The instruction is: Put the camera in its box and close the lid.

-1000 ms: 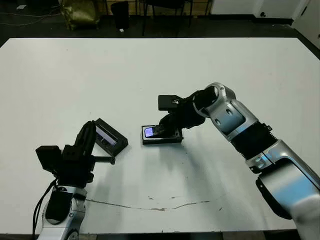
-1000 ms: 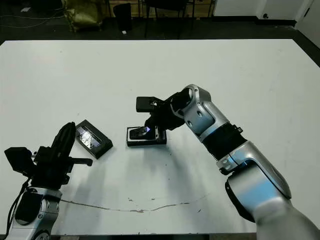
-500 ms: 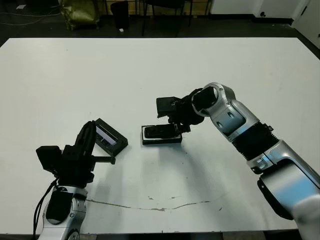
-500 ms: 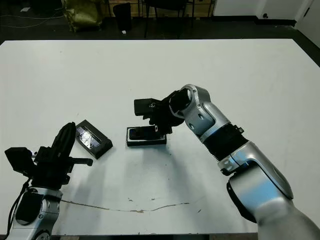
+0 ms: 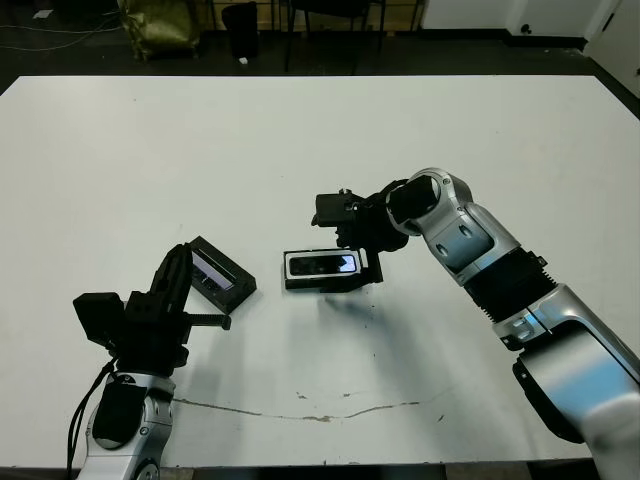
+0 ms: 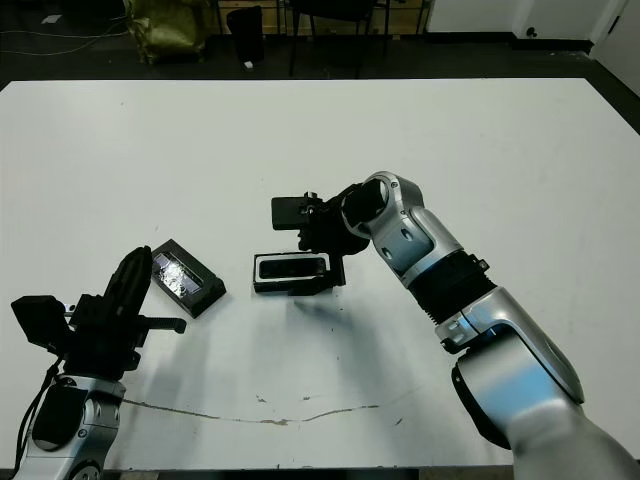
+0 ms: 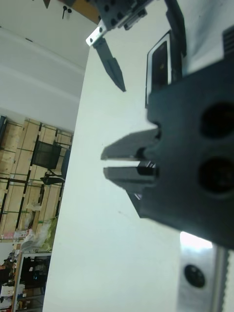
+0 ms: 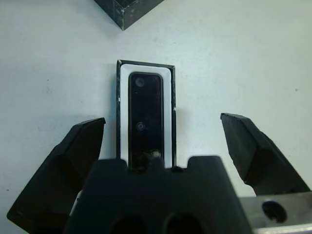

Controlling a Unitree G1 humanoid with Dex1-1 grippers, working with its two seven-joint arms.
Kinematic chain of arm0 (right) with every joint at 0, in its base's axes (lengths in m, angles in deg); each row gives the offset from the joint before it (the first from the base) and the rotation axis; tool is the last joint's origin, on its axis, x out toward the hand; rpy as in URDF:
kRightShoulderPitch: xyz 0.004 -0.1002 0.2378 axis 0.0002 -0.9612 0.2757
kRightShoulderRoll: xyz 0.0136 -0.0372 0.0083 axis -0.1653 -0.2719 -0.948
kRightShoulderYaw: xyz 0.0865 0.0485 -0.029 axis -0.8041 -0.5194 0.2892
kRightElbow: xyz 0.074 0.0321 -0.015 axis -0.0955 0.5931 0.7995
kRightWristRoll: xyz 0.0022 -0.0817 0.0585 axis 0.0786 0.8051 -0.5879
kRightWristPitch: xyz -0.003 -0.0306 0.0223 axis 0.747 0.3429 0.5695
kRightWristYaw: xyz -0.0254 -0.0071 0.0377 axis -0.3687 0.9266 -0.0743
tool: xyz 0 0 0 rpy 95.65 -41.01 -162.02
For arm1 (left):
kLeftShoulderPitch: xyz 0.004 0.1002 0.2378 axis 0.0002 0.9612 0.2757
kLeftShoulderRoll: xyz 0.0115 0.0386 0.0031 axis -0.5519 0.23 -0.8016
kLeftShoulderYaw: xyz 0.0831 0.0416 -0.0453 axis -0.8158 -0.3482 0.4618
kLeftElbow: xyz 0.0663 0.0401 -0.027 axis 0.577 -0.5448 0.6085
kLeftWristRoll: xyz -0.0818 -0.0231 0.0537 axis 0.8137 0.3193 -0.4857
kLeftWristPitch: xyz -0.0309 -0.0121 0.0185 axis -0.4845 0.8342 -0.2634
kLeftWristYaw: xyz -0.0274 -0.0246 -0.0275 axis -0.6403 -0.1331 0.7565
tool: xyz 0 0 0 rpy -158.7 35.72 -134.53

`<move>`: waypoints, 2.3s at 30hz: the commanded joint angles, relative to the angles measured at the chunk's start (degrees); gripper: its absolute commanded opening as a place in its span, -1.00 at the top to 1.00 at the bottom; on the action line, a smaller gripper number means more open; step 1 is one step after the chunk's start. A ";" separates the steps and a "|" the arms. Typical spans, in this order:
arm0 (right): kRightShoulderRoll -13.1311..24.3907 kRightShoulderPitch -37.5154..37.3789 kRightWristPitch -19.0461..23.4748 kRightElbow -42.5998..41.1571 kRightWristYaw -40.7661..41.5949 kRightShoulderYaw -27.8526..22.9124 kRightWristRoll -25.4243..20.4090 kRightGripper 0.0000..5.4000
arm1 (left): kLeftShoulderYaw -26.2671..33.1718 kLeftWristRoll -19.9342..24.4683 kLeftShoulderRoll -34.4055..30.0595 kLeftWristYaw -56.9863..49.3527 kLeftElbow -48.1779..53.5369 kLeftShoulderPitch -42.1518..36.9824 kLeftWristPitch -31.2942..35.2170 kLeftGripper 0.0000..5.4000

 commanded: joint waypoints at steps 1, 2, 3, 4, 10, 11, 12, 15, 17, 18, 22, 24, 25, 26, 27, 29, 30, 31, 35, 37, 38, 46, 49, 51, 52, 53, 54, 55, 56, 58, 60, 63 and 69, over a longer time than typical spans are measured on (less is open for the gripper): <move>0.24 -0.38 0.44 0.90 -0.08 -0.84 -0.75 -1.00 | 0.20 0.28 -0.17 0.11 -0.96 0.76 0.29 1.00; 0.32 -0.36 0.13 1.00 -0.14 -1.05 -0.92 -1.00 | 0.20 0.32 -0.17 0.06 -0.90 0.77 0.40 1.00; 0.38 -0.34 -0.15 1.08 -0.18 -1.18 -1.03 -1.00 | 0.18 0.27 -0.18 0.01 -0.86 0.78 0.44 1.00; 0.38 -0.26 -0.46 1.30 -0.19 -1.31 -1.11 -1.00 | 0.17 0.19 -0.15 -0.04 -0.90 0.79 0.33 1.00; 0.16 0.29 -1.04 2.60 -0.18 -3.60 -2.79 -1.00 | 0.15 0.26 -0.07 0.08 -1.12 0.89 -0.17 1.00; 0.24 0.34 -0.03 2.40 -0.18 -4.39 -3.48 -1.00 | 0.16 0.48 0.04 0.00 -0.98 0.95 0.03 1.00; 0.46 0.42 0.65 2.03 -0.12 -5.19 -4.17 -1.00 | 0.16 0.65 0.10 0.01 -0.95 0.98 0.06 1.00; 1.19 0.22 1.69 0.49 -0.30 -7.93 -6.52 -1.00 | 0.18 0.61 -0.05 -0.04 -0.80 1.12 0.24 1.00; 1.71 -0.28 3.78 -1.58 -0.81 -10.48 -8.74 -1.00 | 0.23 0.82 -0.05 0.12 -0.95 1.18 0.03 1.00; 1.93 -0.85 4.44 -2.83 -1.30 -12.26 -10.30 -1.00 | 0.22 0.80 -0.07 0.19 -1.12 1.21 -0.28 1.00; 1.43 -5.06 7.12 -9.22 -6.21 -20.25 -17.13 -1.00 | -0.04 0.30 0.00 -0.12 -1.00 1.52 -0.57 1.00; 0.54 -8.21 9.19 -13.80 -10.60 -24.90 -21.10 -0.92 | -0.14 0.26 -0.02 -0.13 -0.92 1.67 -0.51 1.00; 0.22 -9.53 9.96 -15.88 -12.71 -26.34 -22.35 -0.86 | -0.16 0.29 -0.04 -0.18 -0.83 1.75 -0.35 1.00; -0.16 -10.89 10.56 -17.96 -14.95 -27.61 -23.38 -0.78 | -0.18 0.42 -0.08 -0.18 -0.67 1.85 -0.12 1.00; -0.54 -12.30 11.92 -20.15 -17.64 -28.72 -24.09 -0.70 | -0.19 0.44 -0.14 -0.12 -0.63 1.91 -0.11 1.00; -1.18 -15.26 13.03 -24.14 -23.35 -29.73 -23.77 -0.52 | -0.21 0.64 -0.19 -0.04 -0.55 2.01 0.02 1.00; -1.57 -16.90 12.33 -25.69 -26.20 -29.85 -22.97 -0.44 | -0.23 0.76 -0.17 -0.06 -0.44 2.06 0.21 1.00; -1.90 -18.48 11.05 -26.88 -28.73 -29.72 -22.07 -0.36 | -0.26 0.85 -0.13 -0.13 -0.30 2.11 0.42 1.00; -2.98 -23.83 5.90 -29.67 -36.89 -28.36 -18.40 -0.02 | -0.46 0.47 -0.42 0.16 -0.55 1.95 0.13 1.00; -3.43 -26.45 2.36 -30.26 -40.26 -26.92 -15.92 0.15 | -0.50 0.61 -0.32 0.23 -0.75 1.88 -0.05 1.00; -3.66 -27.54 1.25 -30.40 -41.39 -26.43 -15.30 0.23 | -0.52 0.79 -0.20 0.17 -0.68 1.91 0.08 1.00; -6.77 -38.93 -1.99 -38.05 -48.38 -27.25 -17.15 0.93 | -0.01 1.81 -0.50 0.77 -0.84 1.97 -0.71 1.00; -7.48 -44.53 -2.31 -42.50 -49.91 -29.00 -19.62 0.99 | 0.41 1.10 -1.11 0.71 -0.80 1.78 -0.86 1.00; -7.47 -48.33 -3.32 -44.67 -50.23 -30.24 -21.22 0.99 | 0.61 -0.36 -1.75 0.14 -0.21 1.64 -0.48 1.00; -7.81 -50.67 -3.87 -45.88 -50.46 -31.08 -22.38 0.99 | 0.90 -0.85 -2.27 0.23 0.07 1.46 -0.38 1.00; -8.19 -52.74 -4.40 -46.88 -50.73 -31.77 -23.46 0.99 | 1.28 -1.10 -2.74 0.43 0.19 1.19 -0.34 1.00; -8.39 -54.75 -5.58 -47.53 -50.88 -32.35 -24.14 0.99 | 1.79 -0.87 -3.27 0.95 0.09 0.78 -0.52 1.00; -8.55 -56.95 -7.23 -47.85 -50.85 -33.00 -24.76 0.99 | 2.50 -0.59 -4.19 1.67 -0.05 0.13 -0.66 1.00; -8.57 -58.91 -8.45 -48.08 -50.62 -33.63 -25.50 0.99 | 3.21 -0.53 -5.21 2.06 0.13 -0.59 -0.23 1.00; -8.48 -62.47 -8.88 -49.45 -51.07 -34.68 -26.34 0.99 | 4.86 0.02 -7.55 2.99 0.78 -2.35 1.39 1.00; -8.27 -65.19 -7.83 -51.03 -51.45 -35.74 -27.69 0.99 | 6.57 0.12 -10.50 4.02 1.28 -4.75 3.20 1.00; -7.91 -68.34 -6.63 -53.29 -52.90 -37.15 -28.31 0.99 | 9.29 0.24 -17.77 7.57 0.81 -10.38 7.52 1.00; -7.33 -69.88 -6.83 -53.94 -53.53 -38.01 -29.44 0.99 | 7.63 -1.18 -35.42 23.62 -8.90 -25.18 11.27 1.00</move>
